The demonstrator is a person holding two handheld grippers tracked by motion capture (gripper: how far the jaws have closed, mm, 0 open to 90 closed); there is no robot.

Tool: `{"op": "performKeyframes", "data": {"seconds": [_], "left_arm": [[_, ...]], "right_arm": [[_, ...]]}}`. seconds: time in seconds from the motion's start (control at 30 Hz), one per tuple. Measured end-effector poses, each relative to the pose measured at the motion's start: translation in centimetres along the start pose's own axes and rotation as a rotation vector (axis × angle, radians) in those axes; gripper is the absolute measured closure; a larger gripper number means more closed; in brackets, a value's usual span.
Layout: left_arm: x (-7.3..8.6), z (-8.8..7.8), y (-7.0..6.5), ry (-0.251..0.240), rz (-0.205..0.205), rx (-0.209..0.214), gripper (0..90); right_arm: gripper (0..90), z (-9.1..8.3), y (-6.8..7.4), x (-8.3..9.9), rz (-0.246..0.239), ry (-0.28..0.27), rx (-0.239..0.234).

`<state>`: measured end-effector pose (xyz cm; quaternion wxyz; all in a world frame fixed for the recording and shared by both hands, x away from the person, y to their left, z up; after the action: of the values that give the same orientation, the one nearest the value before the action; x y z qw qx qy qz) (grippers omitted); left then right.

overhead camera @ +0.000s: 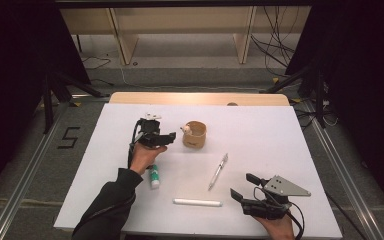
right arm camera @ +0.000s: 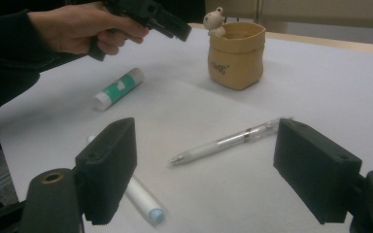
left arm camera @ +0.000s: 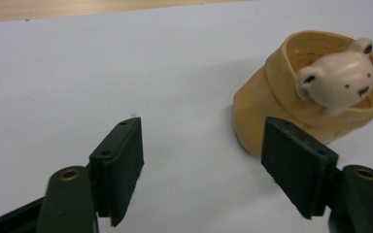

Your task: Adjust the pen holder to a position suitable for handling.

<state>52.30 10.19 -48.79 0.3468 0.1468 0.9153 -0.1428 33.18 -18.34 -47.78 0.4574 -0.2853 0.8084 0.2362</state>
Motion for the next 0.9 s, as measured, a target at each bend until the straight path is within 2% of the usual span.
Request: {"op": "performKeyframes", "data": {"seconds": [0.17, 0.3, 0.43, 0.53, 0.67, 0.9], "left_arm": [[0.8, -1.8, 0.1, -0.001, -0.016, -0.009, 22.9], [1.6, -3.2, -0.3, -0.002, -0.011, -0.015, 19.1], [2.7, -3.7, -0.8, 0.007, -0.007, -0.016, 16.3], [3.3, -3.8, -0.8, 0.014, -0.012, -0.027, 15.7], [4.1, -4.2, -0.8, 0.025, 0.002, -0.038, 15.5], [5.1, -5.2, -0.6, 0.02, -0.024, -0.042, 15.1]], "right_arm": [[24.5, 0.1, 0.0, 0.0, 0.0, 0.001, 0.001], [24.4, 0.2, 0.0, 0.1, 0.001, 0.002, 0.001], [24.5, 0.1, 0.1, 0.0, -0.001, -0.002, 0.0], [24.4, 0.1, 0.1, 0.0, -0.001, -0.002, -0.001], [24.4, 0.1, 0.0, 0.1, -0.004, -0.001, 0.002], [24.5, 0.1, -0.1, 0.2, -0.001, -0.003, 0.005]]}}
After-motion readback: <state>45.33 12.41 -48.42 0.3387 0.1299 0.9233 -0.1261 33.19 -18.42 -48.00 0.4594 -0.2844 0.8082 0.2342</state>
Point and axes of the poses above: each handheld gripper's, and its own axes: z roughly forward along the jaws, x roughly out of its underside, y roughly to its left, the point moved 7 cm from there along z, roughly forward along the jaws, and after that the axes turned 7 degrees about y, right-handed, at the moved point
